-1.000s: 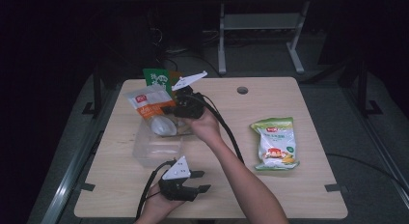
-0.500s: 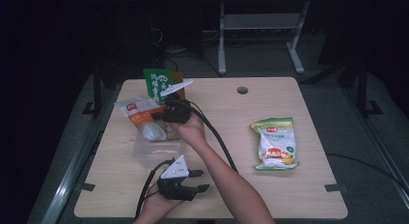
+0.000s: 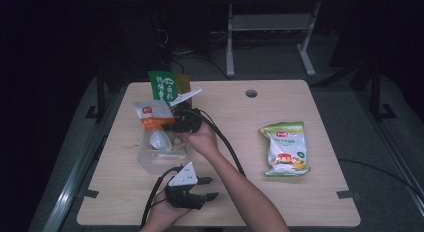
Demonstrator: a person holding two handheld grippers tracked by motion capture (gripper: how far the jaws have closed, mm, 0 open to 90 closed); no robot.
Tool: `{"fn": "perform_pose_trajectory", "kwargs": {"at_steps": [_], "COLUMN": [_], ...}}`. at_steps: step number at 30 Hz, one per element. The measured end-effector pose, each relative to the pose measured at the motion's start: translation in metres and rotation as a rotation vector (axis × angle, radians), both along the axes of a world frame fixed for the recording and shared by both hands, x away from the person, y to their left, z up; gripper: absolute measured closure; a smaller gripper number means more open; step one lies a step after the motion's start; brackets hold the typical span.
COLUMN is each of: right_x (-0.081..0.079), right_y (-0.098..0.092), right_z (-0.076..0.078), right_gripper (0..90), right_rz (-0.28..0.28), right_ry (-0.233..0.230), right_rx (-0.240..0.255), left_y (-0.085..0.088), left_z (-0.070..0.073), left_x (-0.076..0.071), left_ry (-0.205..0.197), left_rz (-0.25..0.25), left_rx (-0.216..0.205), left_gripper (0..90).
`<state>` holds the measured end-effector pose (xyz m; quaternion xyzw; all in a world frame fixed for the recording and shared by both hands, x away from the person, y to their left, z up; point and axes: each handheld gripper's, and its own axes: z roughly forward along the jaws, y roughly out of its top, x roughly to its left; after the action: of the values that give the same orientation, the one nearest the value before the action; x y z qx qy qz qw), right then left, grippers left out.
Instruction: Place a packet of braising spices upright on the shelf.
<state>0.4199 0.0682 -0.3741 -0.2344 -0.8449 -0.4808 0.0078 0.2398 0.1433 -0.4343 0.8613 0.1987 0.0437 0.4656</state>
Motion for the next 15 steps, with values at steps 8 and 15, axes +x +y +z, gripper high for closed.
{"fn": "perform_pose_trajectory", "kwargs": {"at_steps": [8, 15], "right_x": [-0.007, -0.012], "right_y": [-0.014, -0.020], "right_z": [-0.001, -0.007], "right_gripper": [87.9, 89.8], "right_rz": [0.009, 0.019], "right_ry": [0.002, -0.007], "right_rx": [-0.047, -0.070], "left_y": [-0.003, -0.004], "left_z": [-0.001, -0.002], "left_x": [0.000, -0.001], "left_ry": [0.001, 0.005], "left_rz": [-0.007, -0.008], "left_rx": [0.010, 0.007], "left_gripper": [46.9, 46.9]}}
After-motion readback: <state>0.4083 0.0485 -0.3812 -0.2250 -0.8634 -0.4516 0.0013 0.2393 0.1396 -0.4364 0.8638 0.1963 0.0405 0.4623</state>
